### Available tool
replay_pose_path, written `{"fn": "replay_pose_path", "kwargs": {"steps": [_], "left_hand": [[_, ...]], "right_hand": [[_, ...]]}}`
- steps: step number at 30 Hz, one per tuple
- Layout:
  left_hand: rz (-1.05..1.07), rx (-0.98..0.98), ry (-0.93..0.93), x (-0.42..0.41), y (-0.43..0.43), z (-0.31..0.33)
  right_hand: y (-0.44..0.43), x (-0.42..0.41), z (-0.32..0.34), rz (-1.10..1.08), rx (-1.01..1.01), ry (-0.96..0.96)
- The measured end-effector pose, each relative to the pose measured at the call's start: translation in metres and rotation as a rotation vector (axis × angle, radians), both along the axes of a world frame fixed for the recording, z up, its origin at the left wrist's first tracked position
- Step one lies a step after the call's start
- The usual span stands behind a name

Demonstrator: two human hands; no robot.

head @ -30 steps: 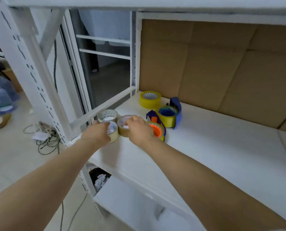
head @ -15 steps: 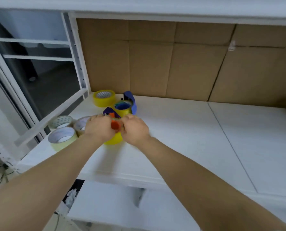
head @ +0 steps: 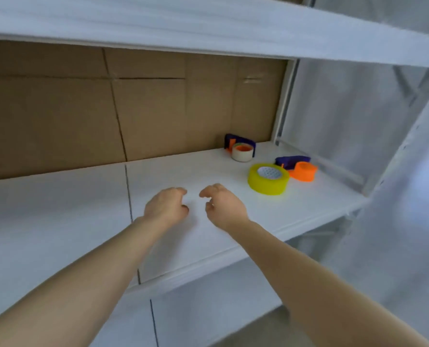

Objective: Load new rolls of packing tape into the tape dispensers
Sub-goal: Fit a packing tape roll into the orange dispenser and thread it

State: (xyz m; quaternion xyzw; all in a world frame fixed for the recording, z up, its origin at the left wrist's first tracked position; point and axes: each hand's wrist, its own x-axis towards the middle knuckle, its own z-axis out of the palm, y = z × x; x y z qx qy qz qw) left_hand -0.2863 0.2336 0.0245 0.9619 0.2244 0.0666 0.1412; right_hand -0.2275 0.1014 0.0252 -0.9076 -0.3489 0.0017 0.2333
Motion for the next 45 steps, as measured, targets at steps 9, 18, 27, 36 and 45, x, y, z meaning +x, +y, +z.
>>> {"fn": "replay_pose_path", "kwargs": {"steps": [9, 18, 27, 36, 45], "left_hand": [[-0.207, -0.027, 0.026, 0.147, -0.124, -0.006], [-0.323, 0.102, 0.213, 0.258, -0.164, -0.023], [-0.211, -0.120, 0.242, 0.301, -0.166, -0.010], [0.403, -1.081, -0.490, 0.282, -0.146, 0.034], [0.561, -1.366, -0.742, 0.254, -0.153, 0.045]], "right_hand": [[-0.161, 0.115, -0.018, -0.237, 0.036, 0.107], [-0.217, 0.231, -0.030, -0.320, 0.044, 0.074], [-0.216, 0.330, -0.039, -0.274, -0.157, -0.018], [-0.171, 0.326, -0.017, 0.037, -0.247, -0.100], [-0.177, 0.353, -0.009, 0.184, 0.026, -0.019]]}}
